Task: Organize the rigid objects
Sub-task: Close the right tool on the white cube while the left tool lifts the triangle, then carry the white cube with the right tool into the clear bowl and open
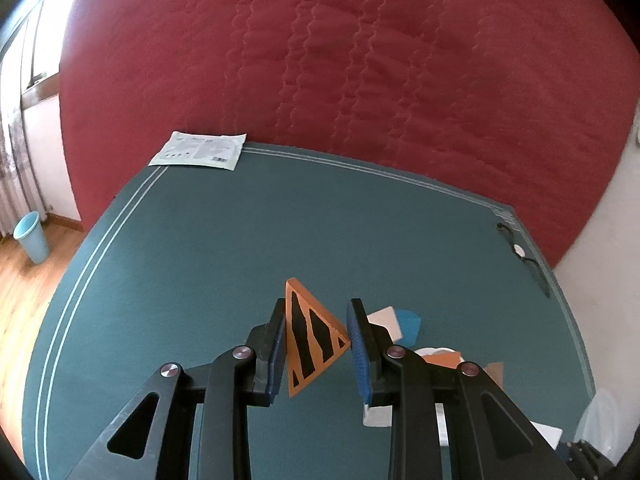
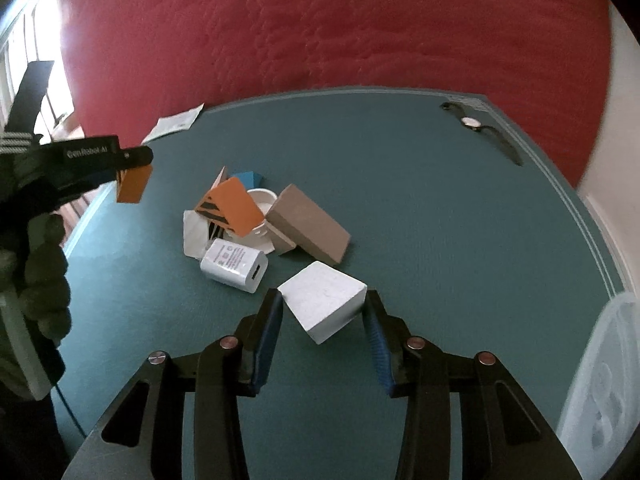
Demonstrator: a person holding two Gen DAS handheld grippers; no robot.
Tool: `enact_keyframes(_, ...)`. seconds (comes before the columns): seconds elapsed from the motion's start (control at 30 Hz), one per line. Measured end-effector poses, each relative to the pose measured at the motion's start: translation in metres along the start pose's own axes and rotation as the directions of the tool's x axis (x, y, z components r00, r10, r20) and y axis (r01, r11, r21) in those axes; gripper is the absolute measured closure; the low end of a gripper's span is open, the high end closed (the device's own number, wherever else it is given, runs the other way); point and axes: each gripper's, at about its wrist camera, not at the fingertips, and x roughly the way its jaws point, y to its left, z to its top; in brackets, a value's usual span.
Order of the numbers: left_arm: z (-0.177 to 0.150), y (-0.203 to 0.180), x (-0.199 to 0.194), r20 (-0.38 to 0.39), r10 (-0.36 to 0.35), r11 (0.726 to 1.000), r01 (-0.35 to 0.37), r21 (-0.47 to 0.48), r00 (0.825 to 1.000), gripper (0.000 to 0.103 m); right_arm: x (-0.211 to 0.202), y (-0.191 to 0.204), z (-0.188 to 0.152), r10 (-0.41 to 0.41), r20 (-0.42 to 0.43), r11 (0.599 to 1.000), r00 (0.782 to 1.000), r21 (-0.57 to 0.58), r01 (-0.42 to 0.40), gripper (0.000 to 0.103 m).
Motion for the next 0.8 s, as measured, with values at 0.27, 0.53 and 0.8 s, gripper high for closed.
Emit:
enact_keyframes(0.27, -0.001, -0.014, -0.011, 0.01, -0.058, 0.998, 0.058, 0.015, 0.998, 0.073, -0.046, -0.022, -0.014, -0.016, 0.054, 0.998, 0.998, 0.063, 0.012, 0.06)
enact_keyframes(0.53, -0.004, -0.032, -0.025, 0.012, -0.134, 0.99, 0.134, 0.045, 0.991, 0.073, -0.086, -0.052, -0.024, -0.075, 0.107, 0.988, 0.991, 0.14, 0.06, 0.06)
enact_keyframes(0.8, -0.005, -0.043, -0.036, 0.0, -0.242, 0.969, 0.242, 0.053, 0.97, 0.073, -0.122, -0.089, -0.038, -0.195, 0.136, 0.959, 0.971, 0.232, 0.16, 0.06)
